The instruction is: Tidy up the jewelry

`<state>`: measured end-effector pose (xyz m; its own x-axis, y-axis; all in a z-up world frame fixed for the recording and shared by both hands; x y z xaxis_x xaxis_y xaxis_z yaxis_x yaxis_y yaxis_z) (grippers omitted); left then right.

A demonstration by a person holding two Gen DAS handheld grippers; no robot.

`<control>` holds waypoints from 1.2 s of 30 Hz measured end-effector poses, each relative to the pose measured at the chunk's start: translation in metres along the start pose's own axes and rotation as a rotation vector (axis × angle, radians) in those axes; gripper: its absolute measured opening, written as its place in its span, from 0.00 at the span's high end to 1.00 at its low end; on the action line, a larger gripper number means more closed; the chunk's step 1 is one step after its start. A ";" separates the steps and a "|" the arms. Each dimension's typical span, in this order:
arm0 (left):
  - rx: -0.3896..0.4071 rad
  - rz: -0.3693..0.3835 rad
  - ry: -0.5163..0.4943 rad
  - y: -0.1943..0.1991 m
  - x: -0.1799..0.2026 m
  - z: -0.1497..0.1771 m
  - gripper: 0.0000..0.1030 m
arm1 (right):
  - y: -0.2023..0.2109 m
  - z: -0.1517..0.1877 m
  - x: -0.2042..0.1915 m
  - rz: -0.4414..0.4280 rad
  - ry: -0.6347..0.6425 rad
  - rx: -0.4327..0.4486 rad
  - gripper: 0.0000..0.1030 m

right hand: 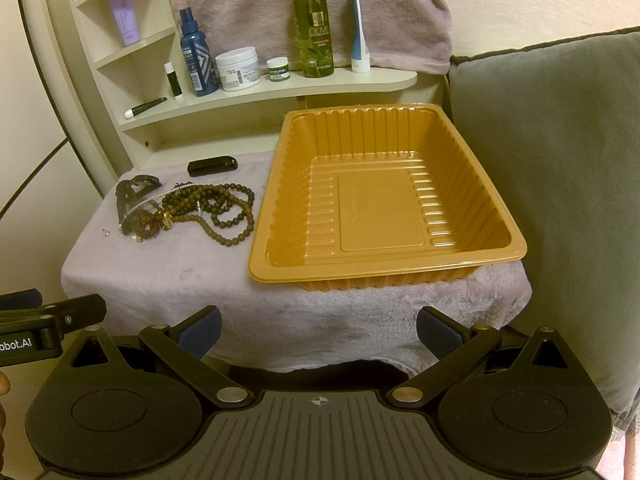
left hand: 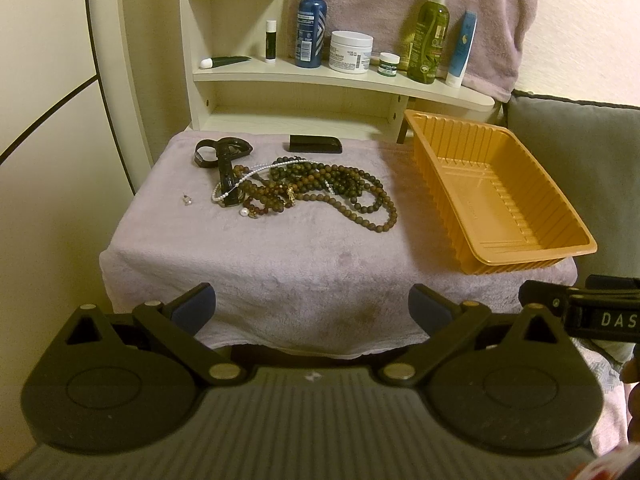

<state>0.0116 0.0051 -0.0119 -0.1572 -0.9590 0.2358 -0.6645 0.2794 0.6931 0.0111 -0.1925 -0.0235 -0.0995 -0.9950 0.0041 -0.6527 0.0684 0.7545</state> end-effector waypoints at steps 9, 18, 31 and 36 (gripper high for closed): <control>0.001 0.001 0.001 0.000 0.001 0.000 0.01 | 0.000 0.000 0.000 0.000 0.000 0.000 0.00; 0.002 0.002 0.000 0.000 0.001 0.000 0.01 | 0.000 0.000 0.000 0.001 -0.001 0.000 0.00; 0.016 0.002 0.006 0.002 0.001 -0.003 0.01 | 0.000 0.000 0.004 0.009 -0.014 0.005 0.00; 0.031 0.015 0.019 0.001 -0.003 -0.007 0.01 | -0.002 -0.002 0.017 0.040 -0.036 0.008 0.00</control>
Point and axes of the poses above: each gripper's, at about its wrist camera, not at the fingertips, and y roughly against the way its jaws point, x to its right, z to its underside, the point moved 2 cm from there along -y, roughly the way its jaws point, and after that the axes turned 14 degrees about z, right-handed, at the moved point
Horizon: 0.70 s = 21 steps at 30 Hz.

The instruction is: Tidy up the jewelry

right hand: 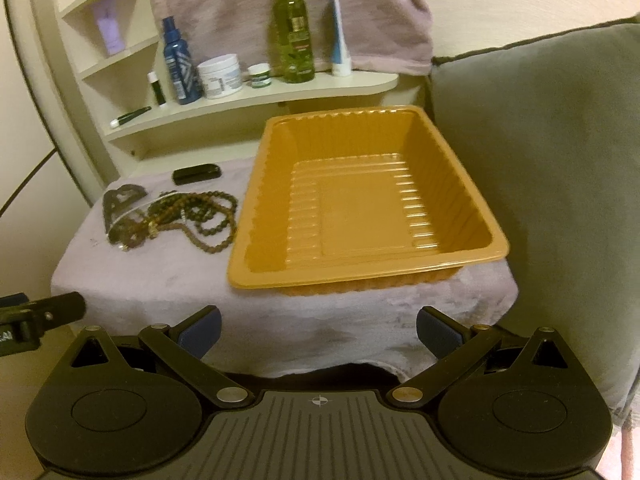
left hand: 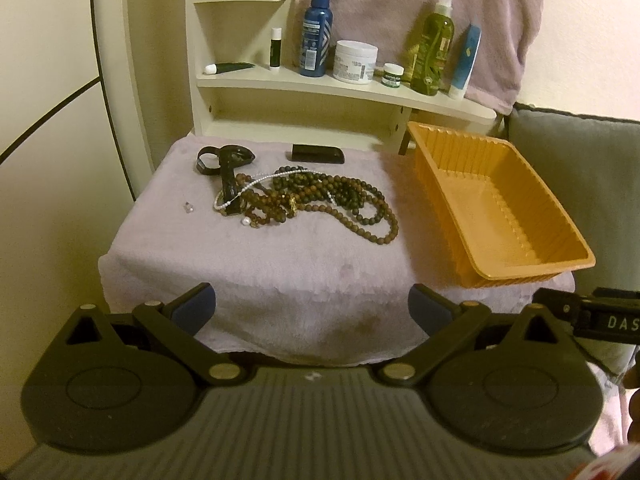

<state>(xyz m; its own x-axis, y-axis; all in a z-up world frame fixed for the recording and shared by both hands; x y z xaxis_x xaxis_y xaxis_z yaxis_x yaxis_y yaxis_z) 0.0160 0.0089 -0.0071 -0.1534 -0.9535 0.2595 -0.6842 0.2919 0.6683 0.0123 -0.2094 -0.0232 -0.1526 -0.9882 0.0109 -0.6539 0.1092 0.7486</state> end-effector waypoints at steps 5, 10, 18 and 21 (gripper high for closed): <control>0.010 0.016 0.005 -0.006 -0.004 -0.006 0.01 | 0.002 -0.005 0.015 0.034 -0.029 0.021 0.00; 0.015 0.041 0.015 -0.016 -0.008 -0.013 0.01 | -0.002 -0.008 0.037 0.076 -0.060 0.046 0.00; 0.079 0.042 -0.041 -0.020 -0.007 -0.021 0.01 | -0.023 -0.017 0.076 0.164 -0.097 0.116 0.01; 0.077 0.040 -0.041 -0.024 -0.007 -0.024 0.01 | -0.034 -0.020 0.087 0.164 -0.107 0.132 0.01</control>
<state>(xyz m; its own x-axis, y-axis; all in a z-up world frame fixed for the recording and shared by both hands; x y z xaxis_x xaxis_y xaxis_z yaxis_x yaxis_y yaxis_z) 0.0508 0.0101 -0.0084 -0.2099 -0.9438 0.2554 -0.7297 0.3251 0.6016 0.0364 -0.3011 -0.0341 -0.3382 -0.9398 0.0498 -0.7040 0.2877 0.6493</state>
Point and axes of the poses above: each gripper's, at about its wrist camera, not at the fingertips, and y roughly against the way its jaws point, x to its right, z to its underside, the point moved 2 cm from there along -y, roughly the way its jaws point, and after that the axes turned 14 degrees about z, right-handed, at the moved point
